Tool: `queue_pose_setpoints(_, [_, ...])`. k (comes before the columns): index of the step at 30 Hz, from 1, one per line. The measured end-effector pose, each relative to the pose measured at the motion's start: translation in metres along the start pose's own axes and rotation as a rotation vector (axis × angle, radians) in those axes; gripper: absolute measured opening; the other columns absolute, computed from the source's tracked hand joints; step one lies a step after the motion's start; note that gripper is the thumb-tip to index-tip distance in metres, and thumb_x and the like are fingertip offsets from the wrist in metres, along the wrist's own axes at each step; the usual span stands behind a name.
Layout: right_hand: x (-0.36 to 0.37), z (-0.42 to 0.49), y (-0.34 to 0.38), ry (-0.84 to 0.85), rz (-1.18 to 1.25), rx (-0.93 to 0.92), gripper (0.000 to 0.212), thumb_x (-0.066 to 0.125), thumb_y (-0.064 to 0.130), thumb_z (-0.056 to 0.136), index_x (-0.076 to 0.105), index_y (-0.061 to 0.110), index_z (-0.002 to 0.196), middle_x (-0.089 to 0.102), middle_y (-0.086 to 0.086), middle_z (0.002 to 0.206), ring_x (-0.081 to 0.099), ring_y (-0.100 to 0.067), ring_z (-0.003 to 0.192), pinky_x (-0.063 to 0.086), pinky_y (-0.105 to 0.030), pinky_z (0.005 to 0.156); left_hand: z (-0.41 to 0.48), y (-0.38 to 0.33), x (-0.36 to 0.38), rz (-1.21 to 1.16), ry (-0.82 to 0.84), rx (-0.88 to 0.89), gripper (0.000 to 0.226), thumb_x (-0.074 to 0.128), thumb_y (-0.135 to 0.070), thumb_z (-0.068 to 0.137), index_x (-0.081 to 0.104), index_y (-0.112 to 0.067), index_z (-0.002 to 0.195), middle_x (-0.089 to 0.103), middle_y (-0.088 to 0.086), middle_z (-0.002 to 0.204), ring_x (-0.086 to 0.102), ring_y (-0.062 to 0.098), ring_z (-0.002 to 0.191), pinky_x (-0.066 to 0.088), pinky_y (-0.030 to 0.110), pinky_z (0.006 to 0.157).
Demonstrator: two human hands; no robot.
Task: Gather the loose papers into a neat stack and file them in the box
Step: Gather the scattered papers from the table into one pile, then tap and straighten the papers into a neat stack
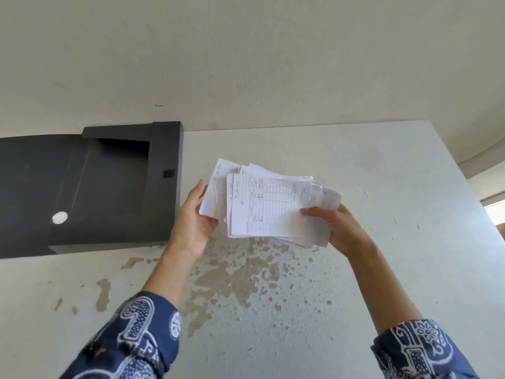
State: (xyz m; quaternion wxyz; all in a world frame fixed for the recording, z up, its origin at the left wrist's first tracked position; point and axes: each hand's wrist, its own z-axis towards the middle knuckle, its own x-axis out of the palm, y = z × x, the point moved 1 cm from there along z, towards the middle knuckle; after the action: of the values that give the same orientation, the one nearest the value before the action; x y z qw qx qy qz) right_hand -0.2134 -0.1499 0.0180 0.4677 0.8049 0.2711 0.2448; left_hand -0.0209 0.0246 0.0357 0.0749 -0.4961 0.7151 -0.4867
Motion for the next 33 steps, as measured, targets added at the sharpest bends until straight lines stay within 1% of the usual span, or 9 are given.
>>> queue_pose_setpoints(3, [-0.008, 0.005, 0.007, 0.102, -0.089, 0.005, 0.033, 0.066, 0.011, 0.072, 0.068, 0.017, 0.104, 0.070, -0.005, 0.101, 0.066, -0.023, 0.094, 0.056, -0.039, 0.074, 0.013, -0.014, -0.010, 0.361, 0.095, -0.019, 0.040, 0.051, -0.045, 0.091, 0.063, -0.017, 0.116, 0.073, 0.006, 0.104, 0.066, 0.024, 0.102, 0.050, 0.044, 0.093])
queue_pose_setpoints(6, [-0.010, 0.011, 0.011, 0.125, -0.116, 0.037, 0.036, 0.067, 0.012, 0.071, 0.067, 0.013, 0.108, 0.070, -0.008, 0.103, 0.066, -0.027, 0.097, 0.056, -0.042, 0.077, 0.019, -0.018, -0.005, 0.502, 0.146, -0.060, 0.039, 0.056, -0.043, 0.089, 0.061, -0.018, 0.118, 0.070, 0.007, 0.114, 0.063, 0.024, 0.111, 0.041, 0.051, 0.104])
queue_pose_setpoints(10, [-0.005, 0.018, 0.009, 0.132, -0.058, 0.062, 0.042, 0.068, 0.016, 0.074, 0.064, 0.010, 0.116, 0.069, -0.010, 0.110, 0.066, -0.026, 0.099, 0.056, -0.041, 0.080, 0.025, -0.008, 0.010, 0.440, 0.113, -0.106, 0.034, 0.054, -0.029, 0.093, 0.055, -0.012, 0.122, 0.069, 0.007, 0.112, 0.062, 0.025, 0.110, 0.046, 0.048, 0.095])
queue_pose_setpoints(16, [0.009, 0.026, 0.002, 0.116, -0.016, 0.123, 0.036, 0.066, 0.021, 0.073, 0.066, 0.012, 0.108, 0.070, -0.004, 0.098, 0.067, -0.022, 0.089, 0.057, -0.031, 0.067, 0.029, 0.015, 0.025, 0.320, 0.109, -0.172, 0.034, 0.053, -0.006, 0.092, 0.049, -0.005, 0.126, 0.067, 0.007, 0.114, 0.063, 0.019, 0.100, 0.051, 0.034, 0.081])
queue_pose_setpoints(18, [0.010, 0.030, 0.001, 0.105, -0.032, 0.112, 0.032, 0.063, 0.019, 0.072, 0.065, 0.013, 0.103, 0.069, -0.003, 0.094, 0.066, -0.020, 0.087, 0.056, -0.030, 0.065, 0.031, 0.018, 0.028, 0.376, 0.085, -0.120, 0.034, 0.052, -0.001, 0.091, 0.049, -0.007, 0.124, 0.064, 0.005, 0.113, 0.061, 0.017, 0.099, 0.051, 0.030, 0.078])
queue_pose_setpoints(22, [0.012, 0.039, 0.007, 0.005, -0.092, -0.050, 0.037, 0.070, 0.013, 0.072, 0.064, 0.008, 0.109, 0.066, -0.009, 0.105, 0.063, -0.026, 0.099, 0.057, -0.046, 0.081, 0.038, 0.014, 0.030, 0.509, 0.026, 0.122, 0.021, 0.055, -0.003, 0.090, 0.054, -0.010, 0.110, 0.066, -0.002, 0.105, 0.062, 0.011, 0.096, 0.055, 0.020, 0.068])
queue_pose_setpoints(27, [0.018, 0.050, 0.023, -0.032, -0.108, -0.266, 0.024, 0.066, -0.004, 0.081, 0.069, 0.013, 0.097, 0.071, 0.008, 0.088, 0.066, -0.004, 0.084, 0.055, -0.022, 0.072, 0.049, 0.006, 0.034, 0.515, -0.023, 0.413, 0.017, 0.058, -0.002, 0.089, 0.055, -0.016, 0.098, 0.066, 0.004, 0.107, 0.064, 0.016, 0.101, 0.056, 0.024, 0.079])
queue_pose_setpoints(30, [0.017, 0.056, 0.023, -0.039, -0.129, -0.301, 0.022, 0.066, -0.004, 0.081, 0.066, 0.005, 0.102, 0.072, 0.008, 0.088, 0.067, -0.007, 0.086, 0.054, -0.022, 0.072, 0.053, 0.007, 0.032, 0.568, -0.024, 0.510, 0.017, 0.059, -0.004, 0.089, 0.054, -0.016, 0.100, 0.065, 0.006, 0.108, 0.062, 0.018, 0.102, 0.054, 0.022, 0.082])
queue_pose_setpoints(33, [0.014, 0.061, 0.017, -0.009, -0.176, -0.289, 0.017, 0.067, -0.003, 0.082, 0.064, 0.010, 0.092, 0.069, 0.006, 0.082, 0.064, -0.012, 0.083, 0.049, -0.029, 0.071, 0.061, 0.012, 0.027, 0.600, 0.006, 0.481, 0.028, 0.062, -0.001, 0.086, 0.052, -0.025, 0.098, 0.062, 0.008, 0.109, 0.060, 0.024, 0.105, 0.054, 0.027, 0.086])
